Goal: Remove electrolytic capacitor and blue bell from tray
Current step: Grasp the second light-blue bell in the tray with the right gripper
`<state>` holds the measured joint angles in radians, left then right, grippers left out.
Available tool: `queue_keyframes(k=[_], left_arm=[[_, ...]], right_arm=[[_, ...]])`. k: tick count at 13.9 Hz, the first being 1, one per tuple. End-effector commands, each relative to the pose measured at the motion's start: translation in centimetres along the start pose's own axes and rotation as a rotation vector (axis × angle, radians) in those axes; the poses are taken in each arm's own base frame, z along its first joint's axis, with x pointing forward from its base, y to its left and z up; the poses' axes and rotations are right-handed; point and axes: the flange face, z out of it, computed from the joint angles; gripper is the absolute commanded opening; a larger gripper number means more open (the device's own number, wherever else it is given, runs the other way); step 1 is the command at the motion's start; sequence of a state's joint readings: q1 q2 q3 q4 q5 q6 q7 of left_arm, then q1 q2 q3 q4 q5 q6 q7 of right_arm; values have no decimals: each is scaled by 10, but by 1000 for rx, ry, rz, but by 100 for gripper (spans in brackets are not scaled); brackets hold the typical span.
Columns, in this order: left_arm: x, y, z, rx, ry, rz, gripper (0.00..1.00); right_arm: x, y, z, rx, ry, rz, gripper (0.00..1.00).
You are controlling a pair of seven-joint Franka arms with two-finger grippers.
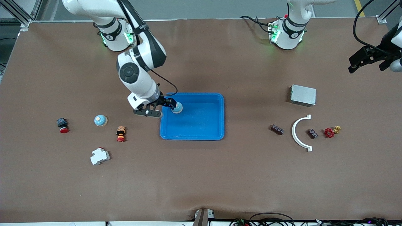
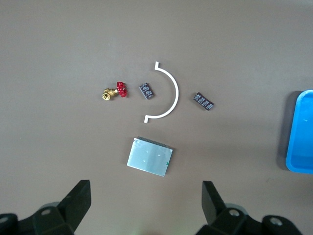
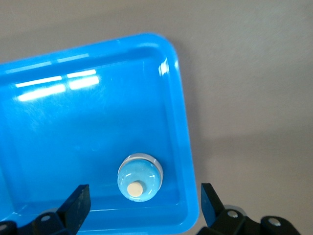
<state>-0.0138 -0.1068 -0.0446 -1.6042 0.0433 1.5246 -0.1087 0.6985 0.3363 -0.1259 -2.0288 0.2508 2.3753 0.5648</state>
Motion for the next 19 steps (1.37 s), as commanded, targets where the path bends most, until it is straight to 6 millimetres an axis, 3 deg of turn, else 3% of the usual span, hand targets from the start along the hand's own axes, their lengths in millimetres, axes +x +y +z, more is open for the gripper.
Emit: queue_keyframes(k=[1,7,9,14,16,19], left_arm=[[-6,-4,-11,-20,10,-6,100],[-12,-10,-9,-16,-33,-5,100],[-13,-12,-9,-15,-47,-6,100],[-17,0,-5,-11,-72,14,100],[-16,18,-3,-7,-69,37,100],[-17,29,0,-5,-73,50,100]], right_arm=[[2,-14,16,-23,-3,0,100],[-16,-37,58,-69,-36,-51,100],[-13,-41,70,-80,-39,-56,100],[-7,-41,90,-99,-49,-54,100],[-8,-40,94,-106,-55,-55,100],[-10,-38,98,-114,-67,-56,100]])
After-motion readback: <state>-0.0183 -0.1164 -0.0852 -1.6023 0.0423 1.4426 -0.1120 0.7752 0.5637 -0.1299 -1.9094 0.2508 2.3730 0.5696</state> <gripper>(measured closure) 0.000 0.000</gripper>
